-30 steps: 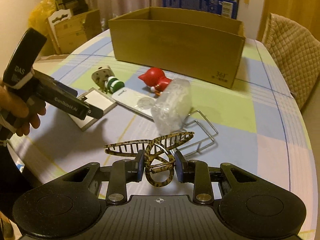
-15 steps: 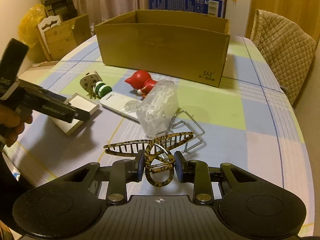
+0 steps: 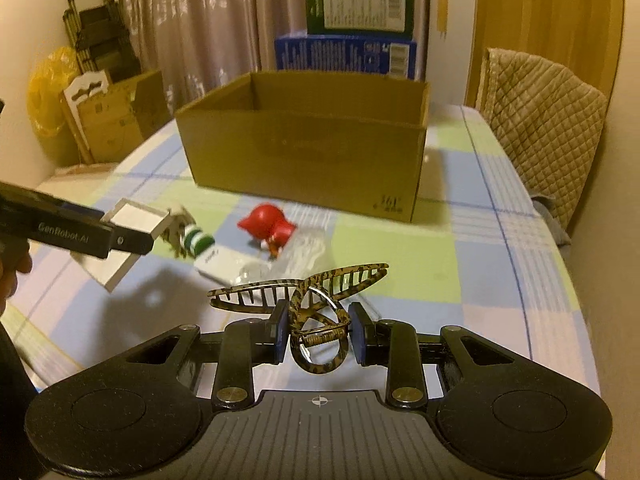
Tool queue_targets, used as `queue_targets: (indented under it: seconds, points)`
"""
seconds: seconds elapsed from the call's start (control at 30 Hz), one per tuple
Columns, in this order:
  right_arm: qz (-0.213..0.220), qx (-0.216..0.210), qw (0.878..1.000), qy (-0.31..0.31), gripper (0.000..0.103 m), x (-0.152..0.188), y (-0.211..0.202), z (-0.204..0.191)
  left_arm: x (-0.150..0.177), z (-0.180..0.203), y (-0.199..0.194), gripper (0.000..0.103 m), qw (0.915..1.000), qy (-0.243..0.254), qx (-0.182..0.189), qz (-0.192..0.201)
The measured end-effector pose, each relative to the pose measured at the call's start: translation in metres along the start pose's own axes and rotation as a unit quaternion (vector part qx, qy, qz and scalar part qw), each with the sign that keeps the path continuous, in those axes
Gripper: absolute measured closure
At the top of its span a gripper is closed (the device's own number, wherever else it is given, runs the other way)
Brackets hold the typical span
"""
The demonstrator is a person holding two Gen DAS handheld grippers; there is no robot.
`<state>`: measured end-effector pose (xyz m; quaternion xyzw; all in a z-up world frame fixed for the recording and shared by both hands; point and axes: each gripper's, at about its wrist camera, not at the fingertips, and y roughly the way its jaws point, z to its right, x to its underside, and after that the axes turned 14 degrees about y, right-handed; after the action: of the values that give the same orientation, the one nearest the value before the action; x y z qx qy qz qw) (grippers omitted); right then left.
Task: Organize rigid objects
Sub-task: 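Carry the white plate and the hair clip over the box with both grippers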
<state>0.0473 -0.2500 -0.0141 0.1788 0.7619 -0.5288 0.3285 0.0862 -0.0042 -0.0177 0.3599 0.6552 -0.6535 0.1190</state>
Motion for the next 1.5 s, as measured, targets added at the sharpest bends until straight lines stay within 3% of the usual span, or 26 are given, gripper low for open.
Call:
queue_targets:
  seconds: [0.3, 0.87, 1.17, 1.5]
  points:
    - [0.034, -0.005, 0.999, 0.015, 0.075, -0.037, -0.017, -0.010, -0.021, 0.003, -0.028, 0.019, 0.9995, 0.004, -0.006, 0.031]
    - [0.037, -0.017, 0.998, 0.038, 0.075, -0.090, -0.004, -0.007, -0.060, -0.007, -0.038, 0.019, 0.9978, 0.011, 0.001, 0.065]
    - [0.051, -0.014, 0.998, 0.030, 0.075, -0.144, 0.020, -0.001, -0.105, -0.027, -0.020, 0.019, 0.9963, 0.007, 0.018, 0.084]
    - [0.048, -0.009, 0.999, 0.016, 0.075, -0.212, 0.072, -0.002, -0.180, -0.066, 0.013, 0.019, 0.9952, 0.013, 0.011, 0.097]
